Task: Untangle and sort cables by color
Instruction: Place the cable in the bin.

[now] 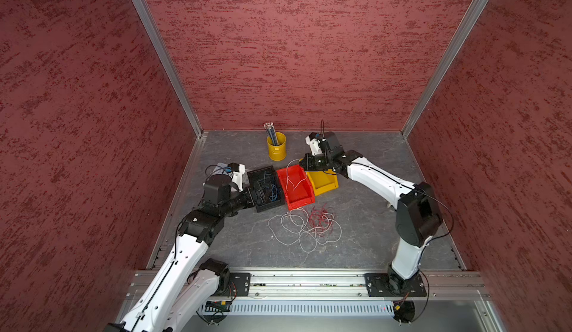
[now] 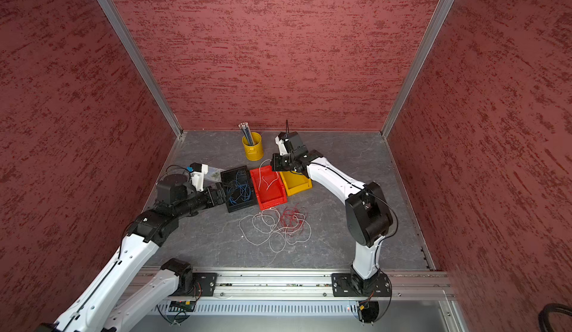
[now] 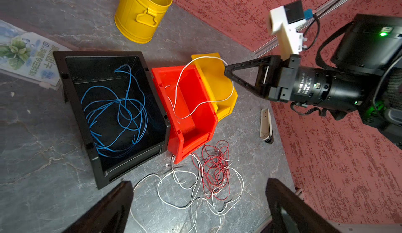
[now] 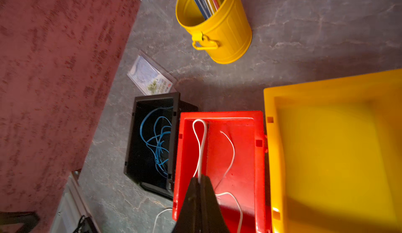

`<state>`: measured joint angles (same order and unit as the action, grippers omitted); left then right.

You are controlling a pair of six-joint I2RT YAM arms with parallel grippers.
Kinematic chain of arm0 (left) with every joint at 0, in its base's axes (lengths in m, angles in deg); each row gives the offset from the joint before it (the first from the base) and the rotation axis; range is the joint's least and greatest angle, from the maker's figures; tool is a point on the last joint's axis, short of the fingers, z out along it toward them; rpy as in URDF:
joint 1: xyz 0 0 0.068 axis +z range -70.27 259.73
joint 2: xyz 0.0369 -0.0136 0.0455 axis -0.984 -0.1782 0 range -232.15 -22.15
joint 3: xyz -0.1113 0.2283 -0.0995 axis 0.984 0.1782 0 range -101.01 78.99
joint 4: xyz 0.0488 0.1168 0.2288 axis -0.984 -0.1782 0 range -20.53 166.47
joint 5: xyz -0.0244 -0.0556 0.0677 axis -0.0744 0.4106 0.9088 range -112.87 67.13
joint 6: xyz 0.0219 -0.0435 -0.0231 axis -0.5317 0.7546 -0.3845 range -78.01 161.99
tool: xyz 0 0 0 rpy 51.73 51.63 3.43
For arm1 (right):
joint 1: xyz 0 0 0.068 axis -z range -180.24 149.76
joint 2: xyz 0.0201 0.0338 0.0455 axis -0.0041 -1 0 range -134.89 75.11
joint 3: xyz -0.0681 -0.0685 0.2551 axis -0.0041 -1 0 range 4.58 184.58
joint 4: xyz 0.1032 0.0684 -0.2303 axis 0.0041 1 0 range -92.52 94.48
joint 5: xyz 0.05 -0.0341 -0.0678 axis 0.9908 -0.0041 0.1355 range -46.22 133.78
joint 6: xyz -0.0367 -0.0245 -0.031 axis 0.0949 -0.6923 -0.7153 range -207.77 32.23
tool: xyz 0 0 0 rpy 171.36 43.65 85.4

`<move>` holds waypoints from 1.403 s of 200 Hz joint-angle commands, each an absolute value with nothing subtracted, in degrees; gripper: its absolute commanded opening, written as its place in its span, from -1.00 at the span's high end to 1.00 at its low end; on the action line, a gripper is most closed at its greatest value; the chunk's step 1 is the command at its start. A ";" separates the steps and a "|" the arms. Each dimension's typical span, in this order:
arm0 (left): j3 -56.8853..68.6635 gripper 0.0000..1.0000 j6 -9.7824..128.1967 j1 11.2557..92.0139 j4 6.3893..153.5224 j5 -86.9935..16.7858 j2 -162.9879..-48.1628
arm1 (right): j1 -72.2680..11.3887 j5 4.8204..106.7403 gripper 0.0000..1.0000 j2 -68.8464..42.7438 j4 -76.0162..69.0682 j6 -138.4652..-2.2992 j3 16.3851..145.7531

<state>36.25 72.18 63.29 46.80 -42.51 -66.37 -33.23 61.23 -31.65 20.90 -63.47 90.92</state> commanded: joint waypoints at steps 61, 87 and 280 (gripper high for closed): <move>34.86 -0.99 71.73 64.36 45.01 -44.95 -67.90 | -35.39 55.91 1.00 -36.76 27.54 -69.31 98.08; 35.52 -1.00 71.96 64.44 45.29 -45.07 -67.59 | -35.83 55.90 1.00 -37.70 27.67 -69.68 98.46; 34.76 -0.99 71.78 65.67 46.72 -48.54 -70.45 | -37.32 51.90 0.04 -37.20 36.86 -73.30 106.42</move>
<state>36.03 72.14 65.08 45.23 -47.52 -70.26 -37.16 54.24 -40.98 34.62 -72.37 102.73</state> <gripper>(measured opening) 0.997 0.473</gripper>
